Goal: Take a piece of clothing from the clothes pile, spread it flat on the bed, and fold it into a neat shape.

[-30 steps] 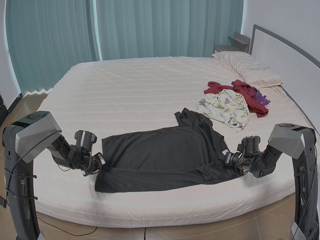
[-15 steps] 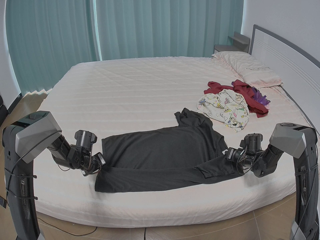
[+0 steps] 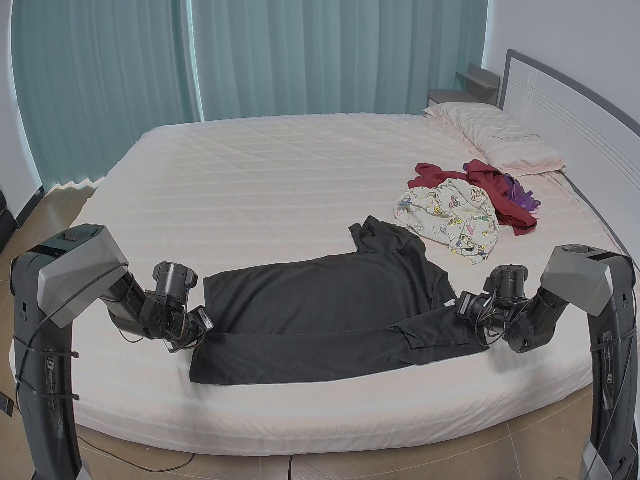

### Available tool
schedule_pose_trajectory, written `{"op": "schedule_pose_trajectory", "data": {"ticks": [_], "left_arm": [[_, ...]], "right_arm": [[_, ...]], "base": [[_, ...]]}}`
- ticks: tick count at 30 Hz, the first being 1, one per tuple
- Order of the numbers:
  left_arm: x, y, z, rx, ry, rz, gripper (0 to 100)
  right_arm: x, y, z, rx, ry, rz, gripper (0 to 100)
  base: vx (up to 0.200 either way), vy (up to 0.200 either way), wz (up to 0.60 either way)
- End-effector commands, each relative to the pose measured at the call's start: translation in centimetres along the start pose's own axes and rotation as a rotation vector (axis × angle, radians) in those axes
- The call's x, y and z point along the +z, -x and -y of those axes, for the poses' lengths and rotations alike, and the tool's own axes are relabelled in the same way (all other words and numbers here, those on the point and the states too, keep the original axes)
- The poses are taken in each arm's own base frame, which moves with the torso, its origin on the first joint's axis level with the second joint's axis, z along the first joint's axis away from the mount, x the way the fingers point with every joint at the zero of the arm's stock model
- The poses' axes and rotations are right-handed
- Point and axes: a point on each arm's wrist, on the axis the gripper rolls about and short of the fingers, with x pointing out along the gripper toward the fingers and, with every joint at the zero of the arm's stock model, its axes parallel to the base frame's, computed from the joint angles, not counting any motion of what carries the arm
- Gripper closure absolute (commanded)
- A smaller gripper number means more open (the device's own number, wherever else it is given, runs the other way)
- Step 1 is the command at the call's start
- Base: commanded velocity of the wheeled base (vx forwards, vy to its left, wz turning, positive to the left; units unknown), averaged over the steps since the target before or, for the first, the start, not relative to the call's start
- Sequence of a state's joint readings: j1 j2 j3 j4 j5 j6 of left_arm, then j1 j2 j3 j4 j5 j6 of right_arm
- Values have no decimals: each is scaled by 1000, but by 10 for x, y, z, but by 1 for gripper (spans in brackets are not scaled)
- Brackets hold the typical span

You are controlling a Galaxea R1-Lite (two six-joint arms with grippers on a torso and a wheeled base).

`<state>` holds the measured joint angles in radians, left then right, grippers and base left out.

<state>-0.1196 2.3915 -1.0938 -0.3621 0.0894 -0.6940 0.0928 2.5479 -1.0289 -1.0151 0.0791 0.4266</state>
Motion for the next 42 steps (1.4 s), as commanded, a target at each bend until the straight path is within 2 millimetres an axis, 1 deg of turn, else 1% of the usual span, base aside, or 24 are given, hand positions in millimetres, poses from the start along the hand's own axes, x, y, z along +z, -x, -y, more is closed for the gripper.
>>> {"op": "schedule_pose_trajectory", "data": {"ticks": [1,5,10,14,15,22,23,27,30,32,35,37,38,39,40,41,42], "left_arm": [[-2,-5,-1,14,-3,-2,100],[-3,-5,0,24,-7,7,100],[-3,-5,1,25,-10,5,100],[-3,-5,2,46,-16,-19,100],[-2,-5,3,51,-18,-25,100],[0,-4,8,78,-30,-64,100],[1,-3,9,78,-28,-64,0],[4,-3,12,69,-21,-54,0],[5,-2,10,70,-14,-57,0],[9,5,9,62,-5,-53,0],[19,27,1,39,20,-39,0],[19,50,-2,-16,27,-67,0],[19,50,-2,-16,27,-67,0],[18,72,-5,-68,34,-90,0],[18,72,-5,-68,34,-90,0],[11,94,-10,-108,46,-120,0],[7,100,-12,-117,54,-131,0]], "right_arm": [[1,-5,2,-16,-2,16,100],[-1,-4,3,-29,-3,9,100],[-2,-5,-1,-19,1,11,100],[-7,-6,-2,-22,4,-7,100],[-7,-7,-2,-21,5,-7,0],[-9,-6,-2,-21,5,-11,0],[-9,-6,-2,-20,5,-9,0],[-5,-3,-2,-23,-2,1,0],[10,10,-4,-22,-40,28,0],[17,20,-3,-28,-55,37,0],[24,43,-5,-34,-62,40,0],[26,59,-7,-37,-70,35,0],[26,59,-7,-37,-70,35,0],[26,71,-9,-38,-83,29,0],[26,71,-9,-38,-83,29,0],[27,85,-12,-37,-114,28,0],[28,90,-13,-35,-124,28,0]], "base": [[0,0,0],[0,0,0],[0,0,0],[0,0,0],[0,0,0],[0,0,0],[0,0,0],[0,0,0],[0,0,0],[0,0,0],[0,0,0],[0,0,0],[0,0,0],[0,0,0],[0,0,0],[0,0,0],[0,0,0]]}}
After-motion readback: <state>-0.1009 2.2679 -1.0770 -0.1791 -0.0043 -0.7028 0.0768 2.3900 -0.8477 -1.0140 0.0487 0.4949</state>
